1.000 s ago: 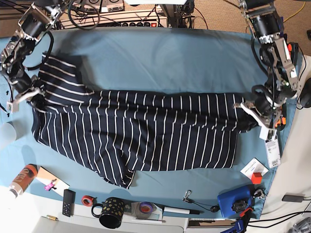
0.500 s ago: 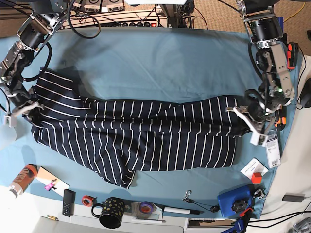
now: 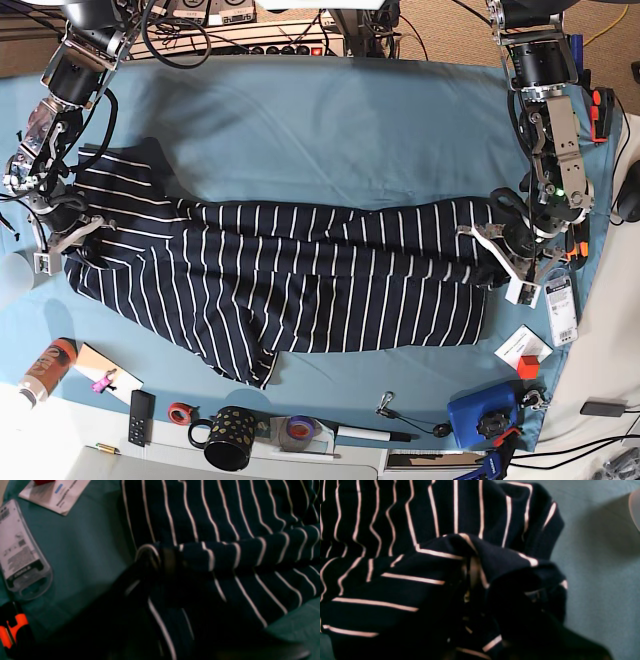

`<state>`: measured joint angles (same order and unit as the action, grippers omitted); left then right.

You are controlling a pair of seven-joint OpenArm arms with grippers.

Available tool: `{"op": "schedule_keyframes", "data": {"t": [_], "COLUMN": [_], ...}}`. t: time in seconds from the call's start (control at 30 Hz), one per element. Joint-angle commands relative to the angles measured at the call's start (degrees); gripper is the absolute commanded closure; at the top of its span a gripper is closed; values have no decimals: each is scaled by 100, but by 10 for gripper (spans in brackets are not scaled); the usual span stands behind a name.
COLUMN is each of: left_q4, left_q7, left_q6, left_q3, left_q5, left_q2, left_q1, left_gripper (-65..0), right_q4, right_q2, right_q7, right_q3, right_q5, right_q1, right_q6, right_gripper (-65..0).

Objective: Layout the t-shirt on the table in an organized manner, then fold the t-shirt properly
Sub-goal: 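Lay the folded edge down and open both grippers, then grasp the folded shirt end with the right gripper and tuck it inward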

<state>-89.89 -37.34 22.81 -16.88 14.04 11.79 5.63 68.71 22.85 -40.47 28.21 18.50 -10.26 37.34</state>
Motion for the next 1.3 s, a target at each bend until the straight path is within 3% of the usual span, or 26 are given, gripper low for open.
{"op": "schedule_keyframes", "data": {"t": [0.0, 0.07, 0.13, 0.23, 0.4, 0.57, 0.7, 0.77, 0.87, 0.93, 1.07, 1.27], "left_q4": [-92, -92, -92, -92, -280, -750, -1167, -1401, -1668, -1744, -1749, -1749], "left_q7": [201, 208, 205, 175, -146, -448, -1224, -1504, -1589, -1587, -1582, -1582], "left_q6": [13, 13, 13, 9, 15, 227, 273, 280, 498, 654, 726, 850], "left_q3": [-11, -11, -11, -17, -39, -310, -752, -1099, -1722, -2103, -2579, -2680], "left_q5": [48, 48, 48, 48, 321, 813, 1272, 1576, 2044, 2409, 3016, 3139], "left_q2": [61, 61, 61, 63, 61, 63, 63, 63, 61, 63, 61, 59], "left_q1": [120, 120, 120, 122, 120, 120, 103, 31, -247, -525, -1073, -1499], "left_gripper": [-176, -188, -188, -188, -187, -187, -187, -185, -185, -185, -185, -185], "right_q4": [92, 92, 92, 103, 402, 968, 1211, 1220, 1220, 1220, 1220, 1080], "right_q2": [146, 146, 151, 179, 168, 162, 214, 297, 452, 546, 638, 522], "right_q7": [164, 195, 214, 122, -306, -437, -946, -1270, -1746, -1921, -1941, -1600], "right_q3": [35, 35, 35, 42, 452, 1156, 1674, 1956, 2404, 2684, 3003, 2999], "right_q5": [94, 94, 96, 280, 1462, 1663, 1775, 2212, 2876, 3010, 2999, 2988], "right_q1": [-118, -118, -118, -118, -120, -118, -111, -57, 140, 339, 922, 1589], "right_q6": [9, 9, 7, -4, 266, 266, 266, 266, 266, 266, 266, 266], "right_gripper": [-44, -153, -205, -205, -205, -204, -204, -204, -204, -204, -204, -204]}}
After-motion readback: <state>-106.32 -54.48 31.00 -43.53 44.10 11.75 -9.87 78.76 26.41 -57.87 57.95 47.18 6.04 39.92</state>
